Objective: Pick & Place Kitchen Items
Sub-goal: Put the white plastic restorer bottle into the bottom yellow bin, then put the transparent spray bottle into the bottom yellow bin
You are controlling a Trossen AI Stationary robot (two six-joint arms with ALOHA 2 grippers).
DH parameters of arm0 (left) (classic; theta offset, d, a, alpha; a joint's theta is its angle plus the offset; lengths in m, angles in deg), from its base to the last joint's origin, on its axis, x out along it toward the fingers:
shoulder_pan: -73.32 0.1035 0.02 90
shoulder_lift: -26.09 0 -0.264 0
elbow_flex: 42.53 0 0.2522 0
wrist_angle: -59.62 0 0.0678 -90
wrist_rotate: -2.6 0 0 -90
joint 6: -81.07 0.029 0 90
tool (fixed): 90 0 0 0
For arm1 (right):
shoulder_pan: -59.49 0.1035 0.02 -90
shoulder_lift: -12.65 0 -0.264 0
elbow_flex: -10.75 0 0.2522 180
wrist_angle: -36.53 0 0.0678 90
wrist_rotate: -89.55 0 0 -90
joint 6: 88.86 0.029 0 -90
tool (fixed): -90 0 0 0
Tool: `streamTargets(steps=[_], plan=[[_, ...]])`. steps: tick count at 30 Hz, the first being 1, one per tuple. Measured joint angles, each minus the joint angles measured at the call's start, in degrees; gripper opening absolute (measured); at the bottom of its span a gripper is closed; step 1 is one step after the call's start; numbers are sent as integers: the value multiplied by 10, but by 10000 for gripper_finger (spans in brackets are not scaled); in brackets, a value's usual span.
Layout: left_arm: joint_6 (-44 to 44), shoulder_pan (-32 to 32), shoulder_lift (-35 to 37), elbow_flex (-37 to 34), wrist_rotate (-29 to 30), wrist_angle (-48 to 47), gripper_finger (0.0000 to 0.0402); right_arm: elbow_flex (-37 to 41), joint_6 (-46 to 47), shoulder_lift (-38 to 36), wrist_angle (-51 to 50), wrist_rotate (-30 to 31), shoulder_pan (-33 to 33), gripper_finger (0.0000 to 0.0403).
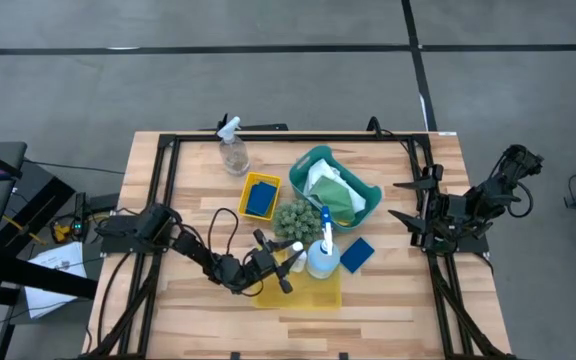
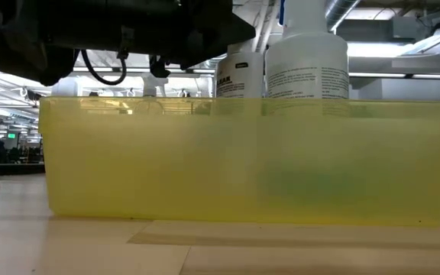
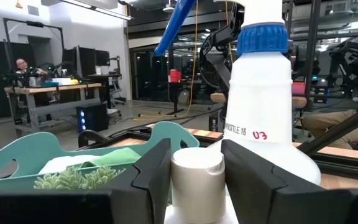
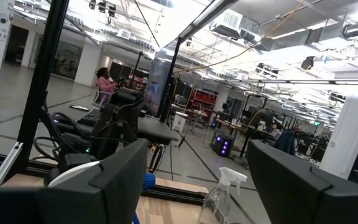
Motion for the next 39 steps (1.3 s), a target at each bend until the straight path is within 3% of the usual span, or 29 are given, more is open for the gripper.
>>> streamTargets(steps=[13,24,32,39], plan=[[33,-5,11,-1,1,-1,154,0,0,0,-2,0,0,268],[45,-6,11,-1,1,-1,217,0,0,0,-2,0,0,268],[66,-7,45,-4,-11,-2,248,0,0,0,-2,0,0,268],[103,-11,109,-46,-18,-35,249,0,0,0,-2,0,0,268]])
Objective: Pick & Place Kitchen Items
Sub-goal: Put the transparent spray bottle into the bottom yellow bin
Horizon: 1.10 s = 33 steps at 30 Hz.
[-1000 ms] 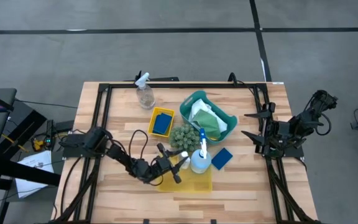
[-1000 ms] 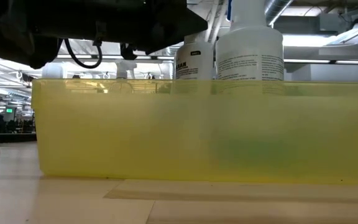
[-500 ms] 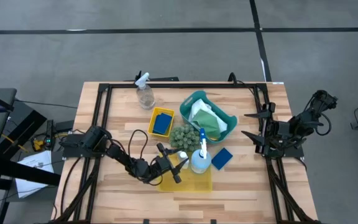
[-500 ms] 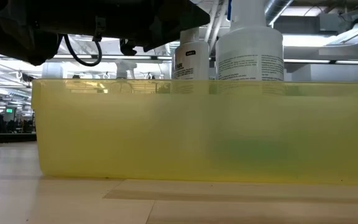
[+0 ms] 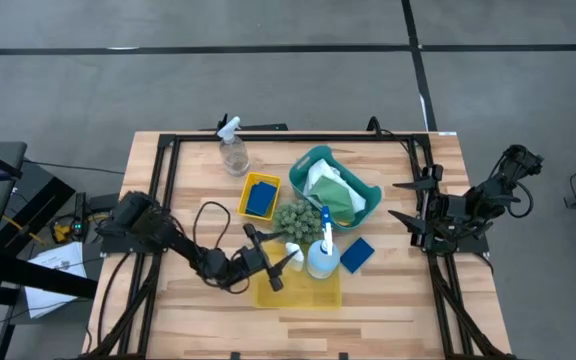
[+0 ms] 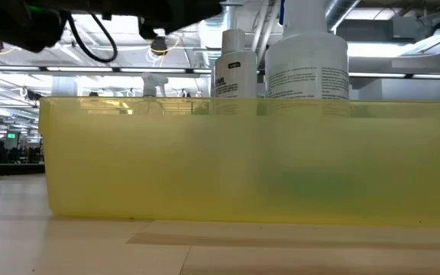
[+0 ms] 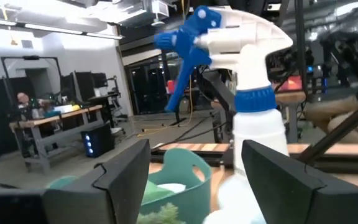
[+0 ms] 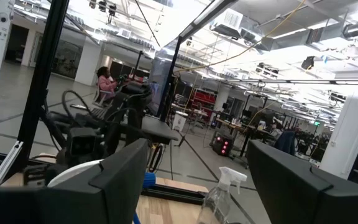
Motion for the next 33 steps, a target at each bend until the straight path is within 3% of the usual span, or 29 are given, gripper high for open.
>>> streamTargets(steps=[7,10,15,19,25,33], plan=[[-19,-15,154,-83,-16,-159,247,0,0,0,0,0,0,268],[-64,-22,233,-123,-27,-236,247,0,0,0,0,0,0,268],[-168,-19,367,-202,-96,-345,247,0,0,0,0,0,0,268],[-226,-19,459,-273,-139,-363,247,0,0,0,0,0,0,268],[-267,-20,559,-356,-146,-364,247,0,0,0,0,0,0,268],[-284,-20,593,-394,-113,-362,247,0,0,0,0,0,0,268]])
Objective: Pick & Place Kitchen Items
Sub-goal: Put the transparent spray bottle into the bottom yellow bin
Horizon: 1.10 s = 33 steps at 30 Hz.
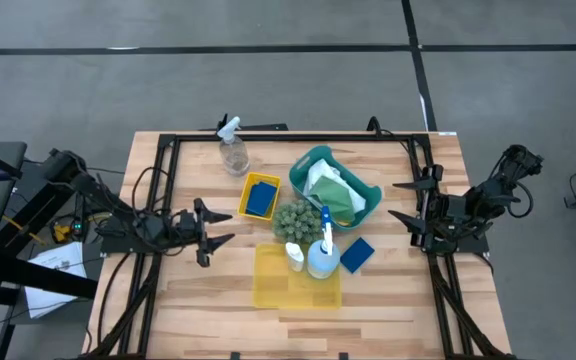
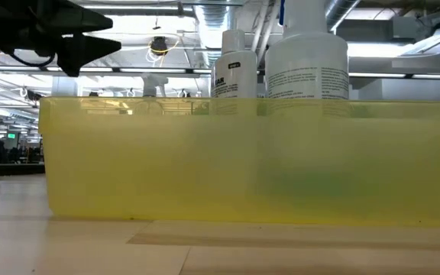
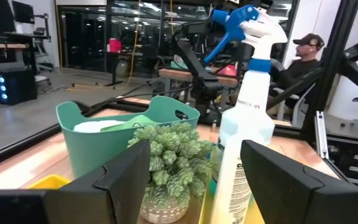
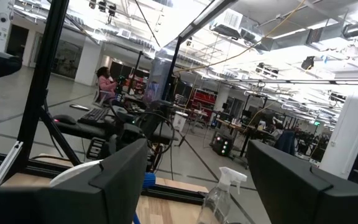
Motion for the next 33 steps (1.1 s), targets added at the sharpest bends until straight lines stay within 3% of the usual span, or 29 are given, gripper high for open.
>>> streamTargets(steps=[10,17,22,30,33], plan=[[1,0,-11,0,35,1,247,0,0,0,0,0,0,268],[1,0,-18,0,125,1,247,0,0,0,0,0,0,268],[-6,4,-40,0,142,1,247,0,0,0,0,0,0,268],[-61,69,-74,0,166,4,247,0,0,0,0,1,0,268],[-87,106,-87,0,138,4,247,0,0,0,0,1,0,268]])
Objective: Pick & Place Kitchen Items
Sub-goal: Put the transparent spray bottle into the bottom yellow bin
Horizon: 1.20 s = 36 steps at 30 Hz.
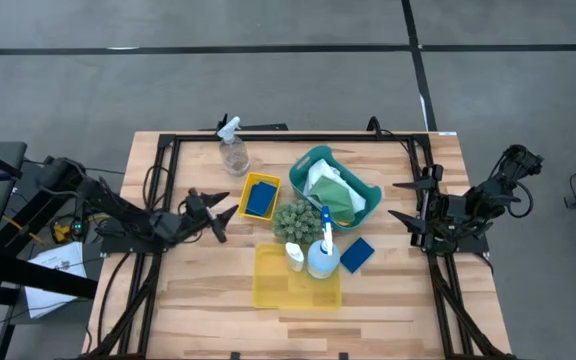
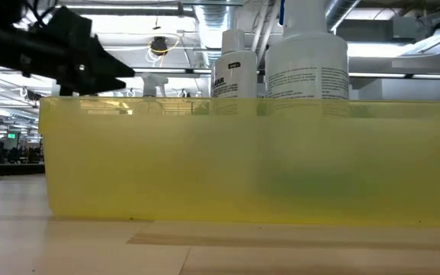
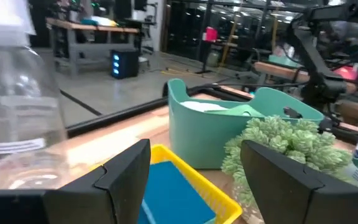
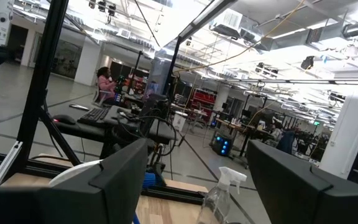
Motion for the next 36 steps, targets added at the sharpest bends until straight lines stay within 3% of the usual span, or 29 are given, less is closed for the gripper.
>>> streamTargets(steps=[3,9,18,21,26,30,36], plan=[[-6,38,-18,0,-60,13,247,0,0,0,0,0,0,268],[49,119,-34,7,-75,24,247,0,-3,0,0,0,0,268],[366,173,-34,63,-96,39,247,0,-5,0,0,0,0,268],[433,188,-34,78,-95,40,247,0,-6,0,0,0,0,268],[462,216,-34,94,-86,104,247,0,-6,0,0,0,0,268],[463,250,-34,103,-41,130,247,0,-6,0,0,0,0,268],[405,308,-34,105,-37,126,247,0,-6,0,0,0,0,268]])
